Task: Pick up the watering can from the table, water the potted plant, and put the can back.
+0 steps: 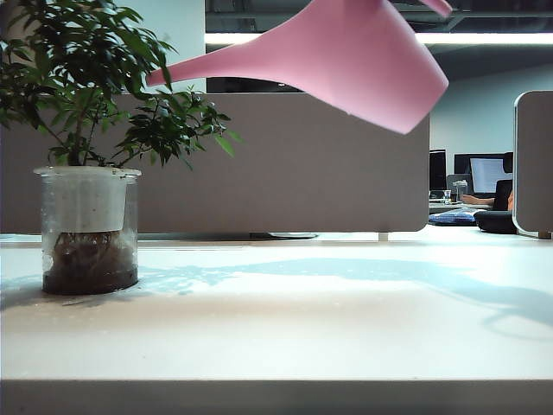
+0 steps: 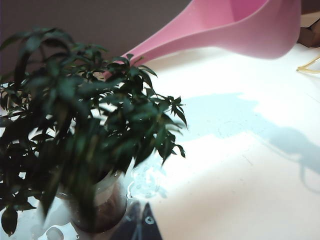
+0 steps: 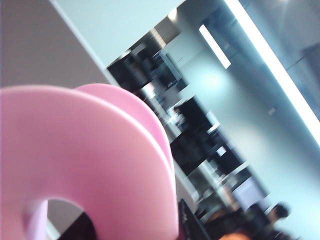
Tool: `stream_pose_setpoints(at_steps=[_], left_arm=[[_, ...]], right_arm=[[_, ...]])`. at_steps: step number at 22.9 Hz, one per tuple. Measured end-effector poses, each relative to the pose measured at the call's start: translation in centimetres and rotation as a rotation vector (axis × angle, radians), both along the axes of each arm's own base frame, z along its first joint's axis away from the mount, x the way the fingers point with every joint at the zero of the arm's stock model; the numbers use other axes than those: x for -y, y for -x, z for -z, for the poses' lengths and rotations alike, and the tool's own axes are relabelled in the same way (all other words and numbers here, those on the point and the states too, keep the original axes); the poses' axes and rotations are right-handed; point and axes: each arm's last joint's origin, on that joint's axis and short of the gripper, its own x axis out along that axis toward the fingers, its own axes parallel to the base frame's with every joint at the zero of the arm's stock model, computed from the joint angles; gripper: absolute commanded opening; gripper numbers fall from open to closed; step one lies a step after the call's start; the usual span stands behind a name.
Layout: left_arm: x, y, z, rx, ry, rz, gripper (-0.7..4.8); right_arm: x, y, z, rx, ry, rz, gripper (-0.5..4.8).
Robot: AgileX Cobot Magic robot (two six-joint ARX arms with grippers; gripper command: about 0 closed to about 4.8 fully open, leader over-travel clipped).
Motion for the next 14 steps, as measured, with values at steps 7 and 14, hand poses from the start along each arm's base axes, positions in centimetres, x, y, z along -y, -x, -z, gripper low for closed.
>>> stream_pose_setpoints(at_steps=[7, 14], left_arm=[[0.0, 0.0, 0.0, 0.000, 0.001, 0.001, -0.05], [0.0, 0.0, 0.0, 0.001, 0.001, 0.002, -0.05]], right_arm=[[-2.0, 1.0, -1.1, 0.168, 0.159, -0.052, 1.98], [-2.7, 1.4, -1.3, 0.231, 0.234, -0.120, 1.98]])
